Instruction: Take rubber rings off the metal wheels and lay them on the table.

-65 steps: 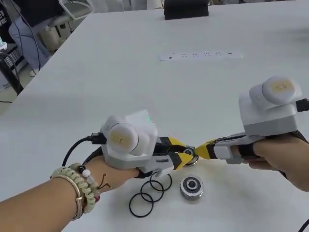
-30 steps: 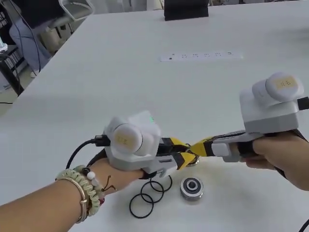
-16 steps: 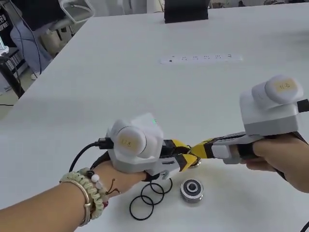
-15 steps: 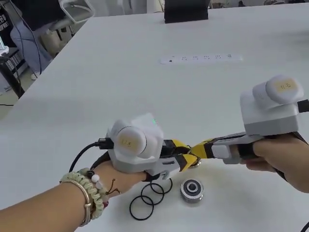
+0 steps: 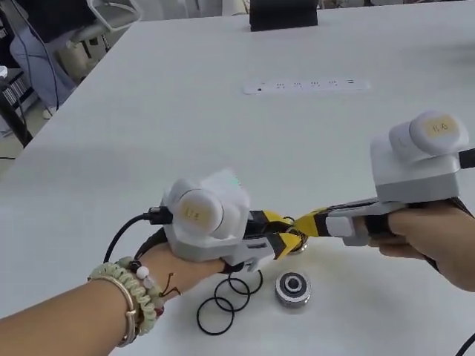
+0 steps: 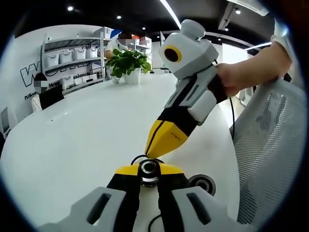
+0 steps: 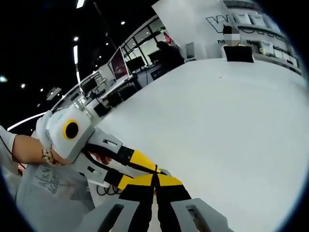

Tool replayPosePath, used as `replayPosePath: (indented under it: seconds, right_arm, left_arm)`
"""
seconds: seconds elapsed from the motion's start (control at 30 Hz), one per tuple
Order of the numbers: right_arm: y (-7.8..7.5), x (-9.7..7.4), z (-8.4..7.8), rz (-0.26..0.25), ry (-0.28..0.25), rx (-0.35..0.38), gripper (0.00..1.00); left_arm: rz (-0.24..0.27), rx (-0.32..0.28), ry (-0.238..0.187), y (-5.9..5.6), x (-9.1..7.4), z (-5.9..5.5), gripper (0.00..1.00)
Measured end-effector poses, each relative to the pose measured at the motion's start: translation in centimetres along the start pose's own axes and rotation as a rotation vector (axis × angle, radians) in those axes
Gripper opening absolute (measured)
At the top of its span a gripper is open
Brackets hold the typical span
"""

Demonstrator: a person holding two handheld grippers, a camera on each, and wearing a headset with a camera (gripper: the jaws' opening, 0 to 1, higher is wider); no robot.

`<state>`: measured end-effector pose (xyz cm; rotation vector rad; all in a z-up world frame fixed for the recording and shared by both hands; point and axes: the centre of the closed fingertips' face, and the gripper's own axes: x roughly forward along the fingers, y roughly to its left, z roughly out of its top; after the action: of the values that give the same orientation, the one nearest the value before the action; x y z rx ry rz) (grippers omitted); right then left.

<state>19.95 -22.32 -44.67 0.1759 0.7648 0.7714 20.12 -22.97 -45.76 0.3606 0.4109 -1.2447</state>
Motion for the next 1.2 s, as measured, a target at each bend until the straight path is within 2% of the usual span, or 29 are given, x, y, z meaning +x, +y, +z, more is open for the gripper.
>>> replayPosePath:
  seconds: [0.1, 0.2, 0.3, 0.47, 0.5, 0.53, 0.57, 0.77, 0.9, 1.03, 1.2]
  right_arm:
    - [-0.3, 0.0, -0.1, -0.011, 0.003, -0.003, 0.00]
    - [-0.5, 0.0, -0.1, -0.018, 0.003, 0.000, 0.00]
    - [-0.7, -0.1, 0.0, -0.024, -0.002, 0.000, 0.00]
    - [-0.9, -0.2, 0.2, -0.029, -0.008, 0.002, 0.00]
    - [-0.9, -0.2, 0.2, -0.029, -0.008, 0.003, 0.00]
    - [-0.8, -0.2, 0.2, -0.029, -0.009, 0.003, 0.00]
    - [-0.8, -0.2, 0.2, -0.029, -0.009, 0.003, 0.00]
    - [-0.6, -0.4, 0.5, -0.025, -0.016, -0.006, 0.00]
    - [-0.4, -0.5, 0.9, -0.021, -0.029, -0.011, 0.00]
    - [-0.3, -0.9, 1.7, -0.015, -0.058, -0.004, 0.00]
    - [0.1, -1.0, 1.9, 0.001, -0.064, -0.006, 0.00]
  left_arm:
    - [-0.009, 0.017, 0.021, 0.0, -0.2, -0.1, 0.08]
    - [-0.008, 0.017, 0.021, 0.2, -0.6, 0.1, 0.08]
    - [-0.019, -0.003, 0.005, 0.4, -1.2, 0.9, 0.09]
    - [-0.024, 0.018, -0.009, 0.6, -1.9, 2.1, 0.15]
    - [-0.026, -0.028, -0.017, 0.5, -2.0, 2.5, 0.17]
    - [-0.056, -0.079, -0.041, 0.0, -2.2, 3.2, 0.20]
    - [-0.074, -0.080, -0.065, -0.2, -2.3, 3.8, 0.23]
    - [-0.065, 0.019, -0.054, 0.1, -3.7, 5.4, 0.32]
    - [-0.073, 0.047, -0.045, 0.3, -5.0, 6.1, 0.35]
    - [-0.056, 0.073, -0.056, 0.8, -6.6, 6.9, 0.38]
    - [-0.037, 0.093, -0.056, 1.1, -8.9, 7.4, 0.43]
